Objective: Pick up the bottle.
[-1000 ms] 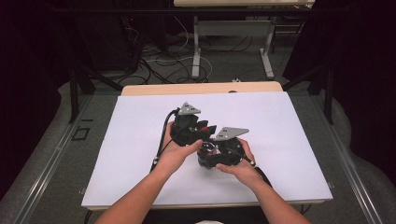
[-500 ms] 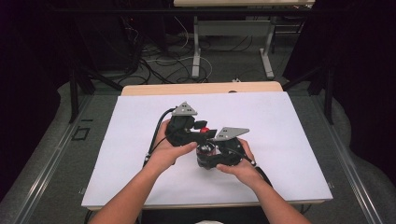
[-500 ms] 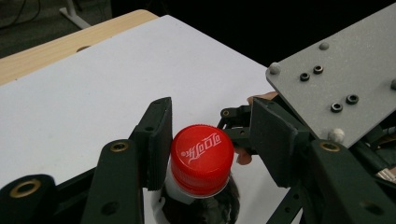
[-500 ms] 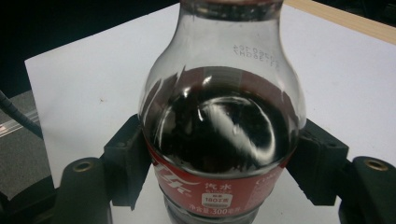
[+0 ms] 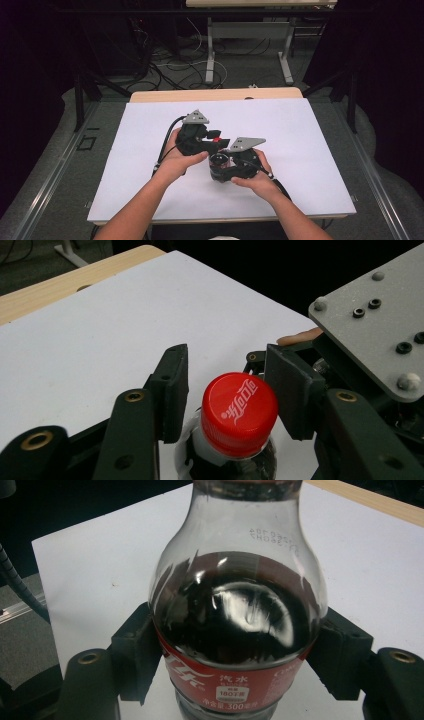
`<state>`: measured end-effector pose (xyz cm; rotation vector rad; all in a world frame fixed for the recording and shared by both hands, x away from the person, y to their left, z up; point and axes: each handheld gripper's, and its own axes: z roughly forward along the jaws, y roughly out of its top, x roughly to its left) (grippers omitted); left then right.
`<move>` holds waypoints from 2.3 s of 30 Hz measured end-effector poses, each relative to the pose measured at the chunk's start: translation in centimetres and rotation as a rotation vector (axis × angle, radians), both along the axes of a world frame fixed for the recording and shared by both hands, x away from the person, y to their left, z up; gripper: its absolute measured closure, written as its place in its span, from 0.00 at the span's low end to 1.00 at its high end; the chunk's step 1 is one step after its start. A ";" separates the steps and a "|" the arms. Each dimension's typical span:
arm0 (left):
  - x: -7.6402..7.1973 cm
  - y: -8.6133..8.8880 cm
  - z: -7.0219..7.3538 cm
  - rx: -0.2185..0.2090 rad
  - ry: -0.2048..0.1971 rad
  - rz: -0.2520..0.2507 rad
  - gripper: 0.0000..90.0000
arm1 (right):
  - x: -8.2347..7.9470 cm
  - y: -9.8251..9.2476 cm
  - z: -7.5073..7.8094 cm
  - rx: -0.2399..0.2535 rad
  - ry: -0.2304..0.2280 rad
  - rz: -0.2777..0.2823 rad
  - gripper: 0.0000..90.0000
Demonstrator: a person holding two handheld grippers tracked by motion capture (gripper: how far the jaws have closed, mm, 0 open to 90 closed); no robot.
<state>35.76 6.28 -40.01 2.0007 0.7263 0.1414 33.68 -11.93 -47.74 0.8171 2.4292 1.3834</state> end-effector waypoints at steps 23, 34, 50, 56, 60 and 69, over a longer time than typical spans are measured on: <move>0.0 -2.5 0.1 0.008 0.035 0.207 0.68 | 0.4 -0.6 -0.1 -0.006 -0.007 -0.084 0.33; 0.2 -1.3 1.0 -0.022 0.022 0.094 0.50 | 0.3 -0.7 0.1 0.002 -0.005 -0.053 0.33; 0.3 0.1 0.3 0.023 -0.022 -0.048 0.53 | 0.2 -0.6 0.2 0.008 0.002 -0.012 0.33; 0.4 0.0 0.2 0.016 -0.021 -0.069 0.59 | 0.1 -0.4 0.1 0.017 -0.013 -0.006 0.33; 0.5 -0.4 0.0 0.009 -0.020 -0.065 0.62 | 0.1 -0.4 0.1 0.003 -0.007 0.005 0.33; 0.3 -1.0 -0.2 0.015 -0.017 -0.028 0.67 | 0.2 -0.5 0.0 0.007 -0.019 -0.022 0.33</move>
